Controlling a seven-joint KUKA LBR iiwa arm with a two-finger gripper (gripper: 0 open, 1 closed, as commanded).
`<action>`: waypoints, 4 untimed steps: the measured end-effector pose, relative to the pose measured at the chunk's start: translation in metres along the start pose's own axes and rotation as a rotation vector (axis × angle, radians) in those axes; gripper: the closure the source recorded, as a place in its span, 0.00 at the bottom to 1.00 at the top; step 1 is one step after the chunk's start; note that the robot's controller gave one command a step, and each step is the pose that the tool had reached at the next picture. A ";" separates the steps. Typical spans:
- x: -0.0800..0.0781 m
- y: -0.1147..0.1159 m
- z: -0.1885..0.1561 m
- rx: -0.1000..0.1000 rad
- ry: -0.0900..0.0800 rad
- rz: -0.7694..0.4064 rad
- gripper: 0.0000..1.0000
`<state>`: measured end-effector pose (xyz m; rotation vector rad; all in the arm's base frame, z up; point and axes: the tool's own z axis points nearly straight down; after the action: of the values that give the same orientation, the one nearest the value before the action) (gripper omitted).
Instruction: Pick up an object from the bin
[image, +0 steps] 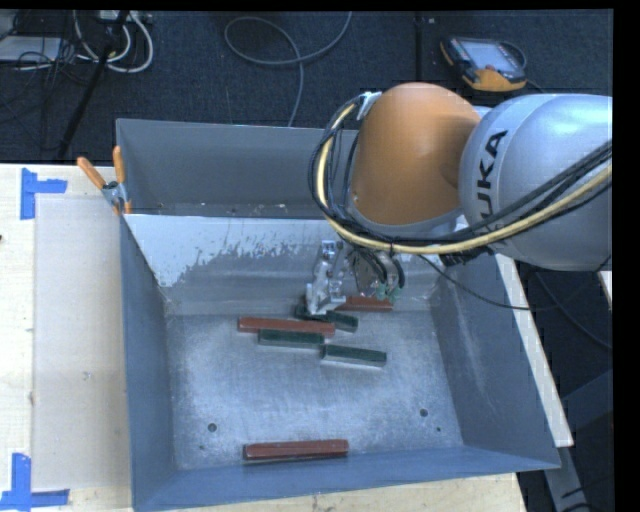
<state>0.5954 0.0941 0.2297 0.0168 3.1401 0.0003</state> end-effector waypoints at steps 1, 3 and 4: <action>-0.002 0.005 0.038 -0.001 -0.008 -0.022 1.00; 0.007 0.013 0.077 0.000 0.002 0.039 0.00; -0.019 0.000 0.154 -0.003 0.000 -0.095 1.00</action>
Offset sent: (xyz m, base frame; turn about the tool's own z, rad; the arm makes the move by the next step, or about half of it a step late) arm -0.0071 0.0131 -0.0762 0.0381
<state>0.6149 0.0940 0.0759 -0.1319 3.1374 0.0045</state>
